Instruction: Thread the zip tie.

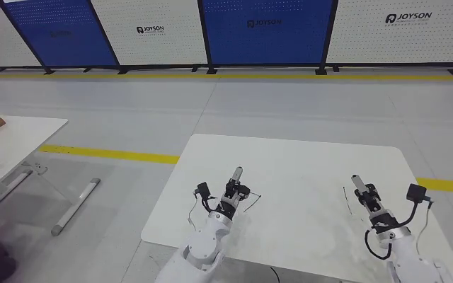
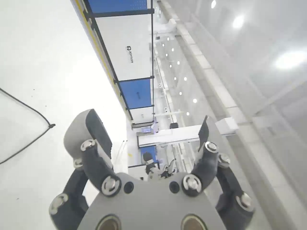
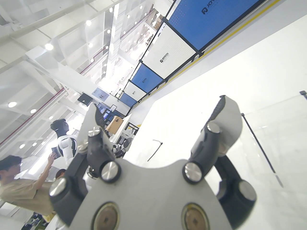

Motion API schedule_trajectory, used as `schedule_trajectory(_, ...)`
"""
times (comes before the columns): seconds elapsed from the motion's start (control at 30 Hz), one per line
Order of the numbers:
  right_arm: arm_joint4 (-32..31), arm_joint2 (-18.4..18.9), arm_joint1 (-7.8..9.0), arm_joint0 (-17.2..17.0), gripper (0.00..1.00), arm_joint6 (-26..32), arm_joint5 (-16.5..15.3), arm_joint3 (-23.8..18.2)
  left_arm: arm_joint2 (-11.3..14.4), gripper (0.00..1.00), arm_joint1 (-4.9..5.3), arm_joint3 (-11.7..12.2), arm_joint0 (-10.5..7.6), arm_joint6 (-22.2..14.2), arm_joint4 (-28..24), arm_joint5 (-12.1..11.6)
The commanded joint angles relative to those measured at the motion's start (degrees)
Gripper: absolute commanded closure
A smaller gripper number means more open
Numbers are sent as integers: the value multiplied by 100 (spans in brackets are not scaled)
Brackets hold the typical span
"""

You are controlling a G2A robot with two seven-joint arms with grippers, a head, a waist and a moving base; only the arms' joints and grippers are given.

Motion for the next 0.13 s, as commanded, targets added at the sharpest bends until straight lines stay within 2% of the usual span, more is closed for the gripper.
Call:
schedule_trajectory(0.0, 0, 0, 0, 0, 22, 0, 0, 0, 0, 43, 0, 0, 0, 0, 0, 0)
schedule_trajectory(0.07, 0, 0, 0, 0, 22, 0, 0, 0, 5, 0, 0, -5, -3, 6, 79, 21)
schedule_trajectory(0.1, 0, 0, 0, 0, 22, 0, 0, 0, 5, 0, 0, -6, -3, 8, 89, 22)
